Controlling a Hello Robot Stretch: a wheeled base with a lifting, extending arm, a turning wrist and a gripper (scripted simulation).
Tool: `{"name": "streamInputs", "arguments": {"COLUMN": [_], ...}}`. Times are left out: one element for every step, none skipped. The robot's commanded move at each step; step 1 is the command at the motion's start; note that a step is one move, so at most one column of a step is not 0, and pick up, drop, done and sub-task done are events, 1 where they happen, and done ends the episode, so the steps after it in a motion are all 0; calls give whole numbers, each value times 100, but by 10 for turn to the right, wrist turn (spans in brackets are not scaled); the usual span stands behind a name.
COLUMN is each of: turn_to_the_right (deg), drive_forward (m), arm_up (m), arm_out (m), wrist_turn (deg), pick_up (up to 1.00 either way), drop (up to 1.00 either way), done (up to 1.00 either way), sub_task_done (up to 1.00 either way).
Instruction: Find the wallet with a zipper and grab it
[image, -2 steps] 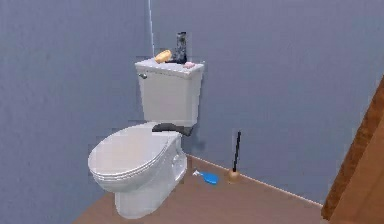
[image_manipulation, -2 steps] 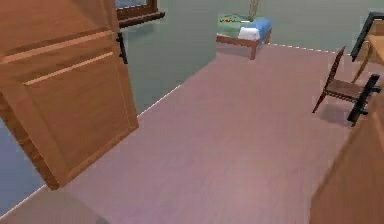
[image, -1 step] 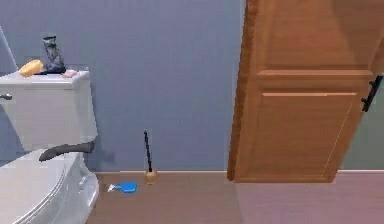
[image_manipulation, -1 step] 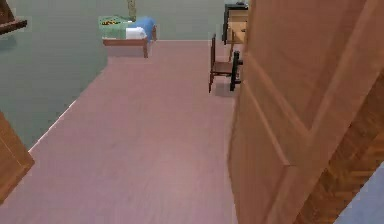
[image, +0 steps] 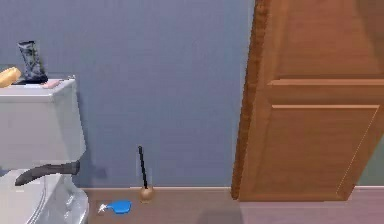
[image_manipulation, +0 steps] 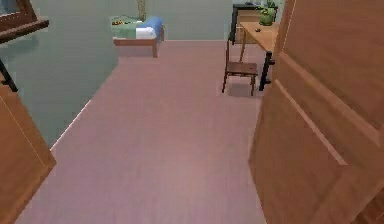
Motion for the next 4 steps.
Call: {"name": "streamInputs", "arguments": {"turn_to_the_right": [0, 450, 450, 0], "drive_forward": [15, 0, 0, 100], "arm_up": [0, 0, 0, 0], "arm_out": [0, 0, 0, 0], "wrist_turn": [0, 0, 0, 0], "pick_up": [0, 0, 0, 0], "drop": [0, 0, 0, 0], "done": [0, 0, 0, 0], "sub_task_done": [0, 0, 0, 0]}}
